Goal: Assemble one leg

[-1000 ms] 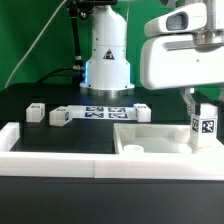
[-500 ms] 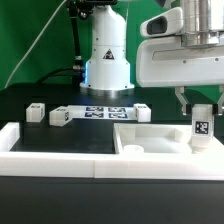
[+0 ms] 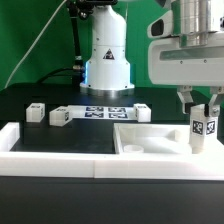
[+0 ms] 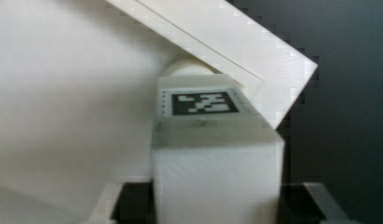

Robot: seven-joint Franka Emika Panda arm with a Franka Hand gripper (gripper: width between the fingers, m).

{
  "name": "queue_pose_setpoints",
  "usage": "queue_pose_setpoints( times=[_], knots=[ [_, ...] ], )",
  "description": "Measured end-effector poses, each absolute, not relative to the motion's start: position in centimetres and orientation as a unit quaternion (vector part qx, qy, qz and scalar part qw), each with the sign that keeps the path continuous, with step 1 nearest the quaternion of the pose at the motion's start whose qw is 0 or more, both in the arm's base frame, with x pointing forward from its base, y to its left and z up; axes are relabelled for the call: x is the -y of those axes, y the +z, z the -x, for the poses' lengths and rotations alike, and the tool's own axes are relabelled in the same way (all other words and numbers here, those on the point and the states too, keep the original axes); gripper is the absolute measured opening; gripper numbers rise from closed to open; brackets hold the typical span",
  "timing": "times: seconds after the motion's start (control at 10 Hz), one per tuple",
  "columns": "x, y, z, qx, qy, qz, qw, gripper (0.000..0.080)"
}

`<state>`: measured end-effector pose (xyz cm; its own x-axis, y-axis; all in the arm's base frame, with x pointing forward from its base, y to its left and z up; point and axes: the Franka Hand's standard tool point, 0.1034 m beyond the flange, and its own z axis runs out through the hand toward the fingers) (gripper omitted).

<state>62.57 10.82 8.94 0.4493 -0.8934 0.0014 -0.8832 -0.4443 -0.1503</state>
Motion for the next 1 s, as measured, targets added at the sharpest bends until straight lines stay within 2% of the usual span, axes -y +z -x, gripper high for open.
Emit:
queue_pose_setpoints(
  times=[0.3, 0.5, 0.7, 1.0],
  knots=[
    [-10.61, 8.92, -62.44, -0.594, -0.026, 0.801, 0.073, 0.0291],
    [-10.63, 8.88, -62.43, -0.582, -0.027, 0.810, 0.072, 0.0291],
    [-10.77, 8.89, -62.42, -0.559, -0.028, 0.825, 0.072, 0.0612],
    [-10.82, 8.87, -62.37, -0.427, -0.037, 0.901, 0.065, 0.0642]
  ],
)
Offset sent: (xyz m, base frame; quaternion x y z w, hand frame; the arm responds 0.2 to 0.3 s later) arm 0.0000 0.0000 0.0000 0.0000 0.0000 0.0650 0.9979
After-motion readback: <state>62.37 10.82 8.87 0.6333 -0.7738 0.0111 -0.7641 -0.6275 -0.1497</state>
